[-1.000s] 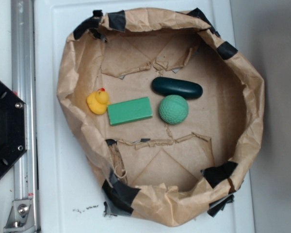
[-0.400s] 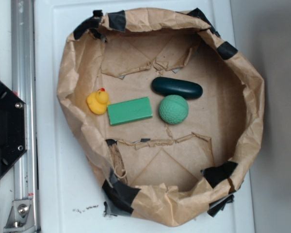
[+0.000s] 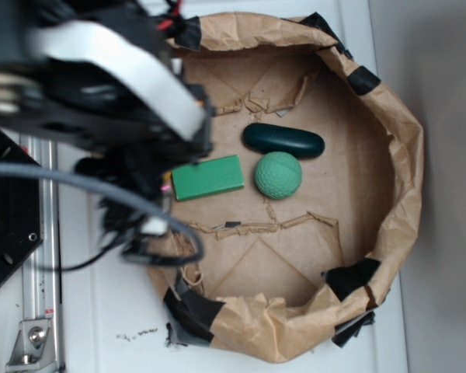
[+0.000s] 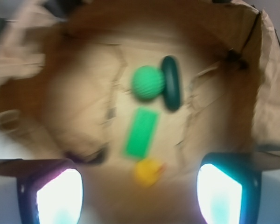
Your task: Grab the plastic pickle.
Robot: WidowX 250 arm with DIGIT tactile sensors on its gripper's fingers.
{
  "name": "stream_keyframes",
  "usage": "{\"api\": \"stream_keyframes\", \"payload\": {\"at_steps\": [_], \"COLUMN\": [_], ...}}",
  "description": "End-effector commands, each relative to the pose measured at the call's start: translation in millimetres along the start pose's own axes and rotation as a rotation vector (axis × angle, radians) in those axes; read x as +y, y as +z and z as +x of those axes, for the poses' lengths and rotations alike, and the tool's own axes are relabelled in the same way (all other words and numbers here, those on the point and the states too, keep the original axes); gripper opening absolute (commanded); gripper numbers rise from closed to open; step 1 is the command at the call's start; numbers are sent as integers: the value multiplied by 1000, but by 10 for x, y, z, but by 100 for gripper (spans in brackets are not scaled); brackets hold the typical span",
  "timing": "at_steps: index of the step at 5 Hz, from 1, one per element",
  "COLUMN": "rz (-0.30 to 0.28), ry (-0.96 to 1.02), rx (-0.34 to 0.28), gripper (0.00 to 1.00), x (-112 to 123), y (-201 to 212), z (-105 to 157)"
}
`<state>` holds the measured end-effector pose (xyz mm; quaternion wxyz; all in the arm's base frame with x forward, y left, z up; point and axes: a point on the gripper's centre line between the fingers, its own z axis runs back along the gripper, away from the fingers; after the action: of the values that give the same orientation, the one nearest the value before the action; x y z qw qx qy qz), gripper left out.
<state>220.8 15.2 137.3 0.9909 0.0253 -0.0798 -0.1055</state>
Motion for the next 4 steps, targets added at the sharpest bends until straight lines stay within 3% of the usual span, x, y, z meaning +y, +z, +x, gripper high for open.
{"api": "stream_keyframes", "payload": {"at_steps": [1,2,3,4], "rz": [20,53,37,59], "ry": [-125,-127,-130,-173], "rx": [-5,13,8,69], "gripper": [100,100,100,100], "x": [194,425,414,235], "y": [-579,-879,-1088,-1353], "z": [175,279,470,519]}}
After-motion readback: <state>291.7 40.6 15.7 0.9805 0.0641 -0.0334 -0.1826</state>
